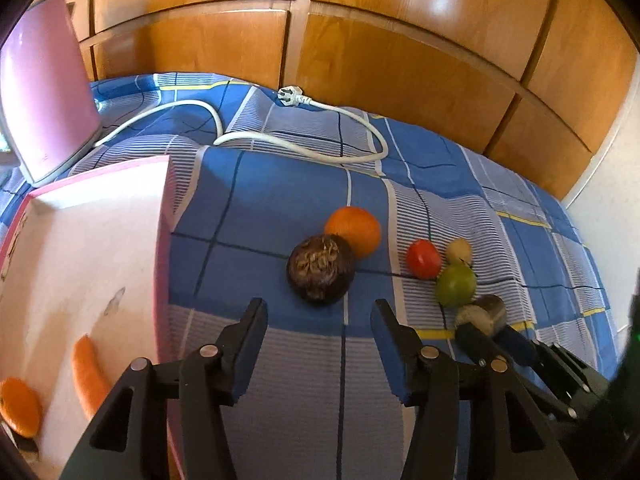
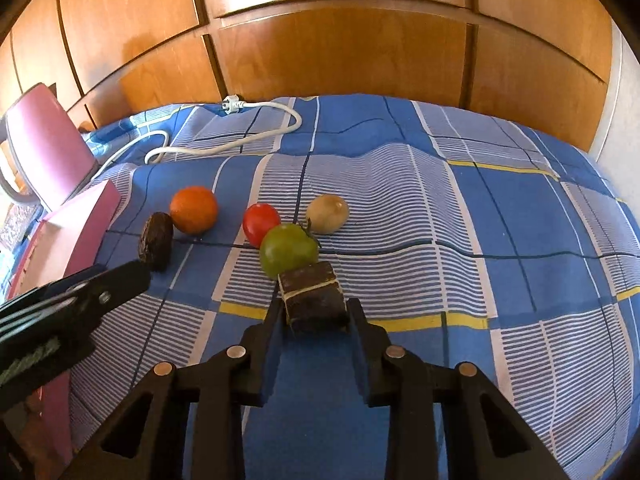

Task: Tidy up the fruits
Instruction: 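Grasp the dark brown round fruit with the left tool while the right grasps the dark cylinder, then lift the dark round fruit with the left tool while the right lifts the dark cylinder, then carry the dark round fruit and dark cylinder over the pink-rimmed tray with both tools, then open both tools to drop the dark fruit and cylinder into the tray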

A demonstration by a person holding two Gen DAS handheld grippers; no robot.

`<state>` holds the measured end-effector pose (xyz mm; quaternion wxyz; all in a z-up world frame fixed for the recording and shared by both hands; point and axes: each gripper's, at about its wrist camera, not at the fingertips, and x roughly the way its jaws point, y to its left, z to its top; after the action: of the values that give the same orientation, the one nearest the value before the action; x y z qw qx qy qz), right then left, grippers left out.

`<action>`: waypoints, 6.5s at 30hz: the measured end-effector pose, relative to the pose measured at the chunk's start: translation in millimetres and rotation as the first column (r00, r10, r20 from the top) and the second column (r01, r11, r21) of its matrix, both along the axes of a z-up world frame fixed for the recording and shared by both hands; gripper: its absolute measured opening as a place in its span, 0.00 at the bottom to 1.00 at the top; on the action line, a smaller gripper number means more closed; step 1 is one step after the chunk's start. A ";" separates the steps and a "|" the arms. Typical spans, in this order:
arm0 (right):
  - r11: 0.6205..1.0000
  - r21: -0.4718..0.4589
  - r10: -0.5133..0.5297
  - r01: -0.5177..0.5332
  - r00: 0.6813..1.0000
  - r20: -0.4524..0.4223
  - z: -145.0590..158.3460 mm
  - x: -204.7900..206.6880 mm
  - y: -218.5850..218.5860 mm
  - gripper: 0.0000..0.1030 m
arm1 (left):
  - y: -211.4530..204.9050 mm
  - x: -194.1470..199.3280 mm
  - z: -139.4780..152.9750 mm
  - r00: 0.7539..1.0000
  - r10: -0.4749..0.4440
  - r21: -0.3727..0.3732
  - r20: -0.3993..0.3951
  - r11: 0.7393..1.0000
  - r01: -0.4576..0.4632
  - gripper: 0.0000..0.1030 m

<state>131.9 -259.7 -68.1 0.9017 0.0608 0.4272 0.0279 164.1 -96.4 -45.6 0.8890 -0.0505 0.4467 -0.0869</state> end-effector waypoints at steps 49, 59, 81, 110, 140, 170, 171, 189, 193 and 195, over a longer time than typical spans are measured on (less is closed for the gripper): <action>1.000 -0.018 -0.002 0.002 1.000 0.022 -4.3 -70.6 -13.3 0.27 | -26.4 -104.0 -23.8 0.991 -0.134 0.072 0.019 0.989 0.132 0.39; 0.997 -0.080 0.009 -0.006 0.999 0.043 -3.8 -77.0 -5.7 0.27 | -26.3 -107.5 -22.5 0.989 -0.148 0.088 0.018 0.985 0.146 0.39; 0.999 -0.046 0.015 -0.015 1.000 0.008 3.8 -108.0 2.4 0.26 | -20.2 -134.8 -1.5 0.985 -0.164 0.068 0.048 0.985 0.161 0.38; 0.998 -0.050 0.037 -0.036 0.999 0.012 3.6 -113.9 19.4 0.26 | -9.8 -145.0 15.7 0.985 -0.132 0.056 0.109 0.990 0.127 0.38; 0.943 0.002 0.331 -0.333 0.940 0.086 56.3 -76.0 122.2 0.26 | 117.9 -124.1 42.9 0.967 0.210 -0.001 0.146 0.977 -0.213 0.38; 0.908 0.038 0.415 -0.418 0.907 0.071 66.1 -10.0 197.3 0.26 | 172.6 -101.4 35.9 0.923 0.364 -0.026 0.127 0.931 -0.364 0.41; 0.908 0.036 0.415 -0.418 0.907 0.073 67.1 -7.9 199.0 0.26 | 173.8 -102.3 37.3 0.920 0.370 -0.025 0.133 0.929 -0.370 0.42; 0.933 0.064 0.350 -0.354 0.934 0.067 58.8 -36.3 175.9 0.30 | 165.1 -131.0 72.9 0.894 0.368 -0.026 0.257 0.927 -0.374 0.49; 0.943 0.062 0.323 -0.328 0.944 0.073 58.0 -45.0 165.7 0.30 | 156.4 -137.4 80.8 0.896 0.345 -0.021 0.280 0.935 -0.354 0.49; 0.947 0.059 0.312 -0.317 0.947 0.076 57.9 -49.0 161.5 0.31 | 151.8 -140.7 84.2 0.898 0.335 -0.021 0.287 0.939 -0.344 0.49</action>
<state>82.9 -98.2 -10.2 0.8965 0.0226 0.4004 0.1884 23.4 55.4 38.6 0.9463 -0.1012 0.2991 0.0696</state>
